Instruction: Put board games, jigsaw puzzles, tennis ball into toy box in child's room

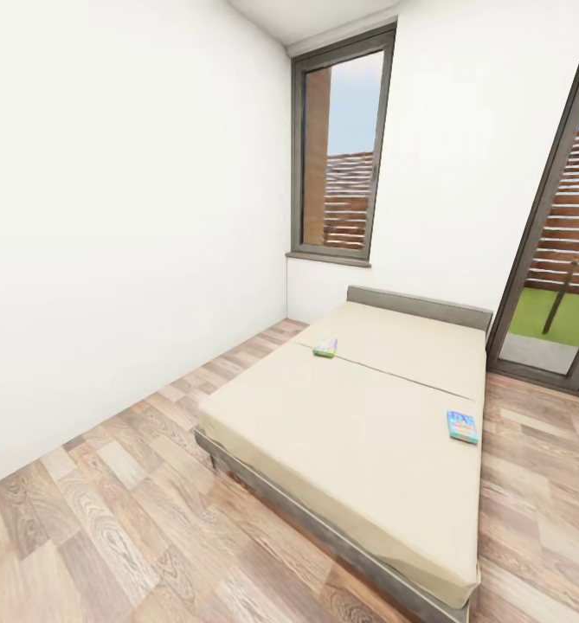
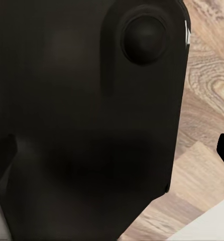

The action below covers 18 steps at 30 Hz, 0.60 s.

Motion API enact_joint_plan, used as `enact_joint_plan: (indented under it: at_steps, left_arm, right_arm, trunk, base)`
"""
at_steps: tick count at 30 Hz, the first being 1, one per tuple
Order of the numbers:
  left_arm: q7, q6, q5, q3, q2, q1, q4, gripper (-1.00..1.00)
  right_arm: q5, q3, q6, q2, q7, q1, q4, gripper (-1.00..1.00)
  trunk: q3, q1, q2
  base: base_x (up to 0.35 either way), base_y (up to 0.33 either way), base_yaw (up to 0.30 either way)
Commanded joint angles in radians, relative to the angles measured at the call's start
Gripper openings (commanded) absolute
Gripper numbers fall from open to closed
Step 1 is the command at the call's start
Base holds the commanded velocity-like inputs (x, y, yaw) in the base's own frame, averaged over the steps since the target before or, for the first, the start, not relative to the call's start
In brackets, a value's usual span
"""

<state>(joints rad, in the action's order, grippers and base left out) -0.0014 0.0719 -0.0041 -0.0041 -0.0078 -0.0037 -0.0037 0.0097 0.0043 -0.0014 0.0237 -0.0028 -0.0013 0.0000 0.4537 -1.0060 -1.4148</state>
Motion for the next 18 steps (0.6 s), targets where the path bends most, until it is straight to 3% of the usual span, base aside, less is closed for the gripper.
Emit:
enact_joint_plan:
  at_steps: [1, 18]
  left_arm:
    - [0.000, 0.003, 0.000, -0.001, 0.000, 0.000, 0.001, 1.00]
    - [0.000, 0.003, -0.001, -0.004, 0.000, 0.000, 0.001, 1.00]
  right_arm:
    - [0.001, 0.000, 0.000, 0.000, 0.000, 0.000, 0.000, 1.00]
    - [0.001, 0.000, -0.001, -0.001, 0.000, 0.000, 0.000, 1.00]
  trunk:
    - [-0.003, 0.004, 0.007]
    - [-0.056, 0.069, 0.126]
  base:
    - [0.000, 0.000, 0.000]
    - [0.000, 0.000, 0.001]
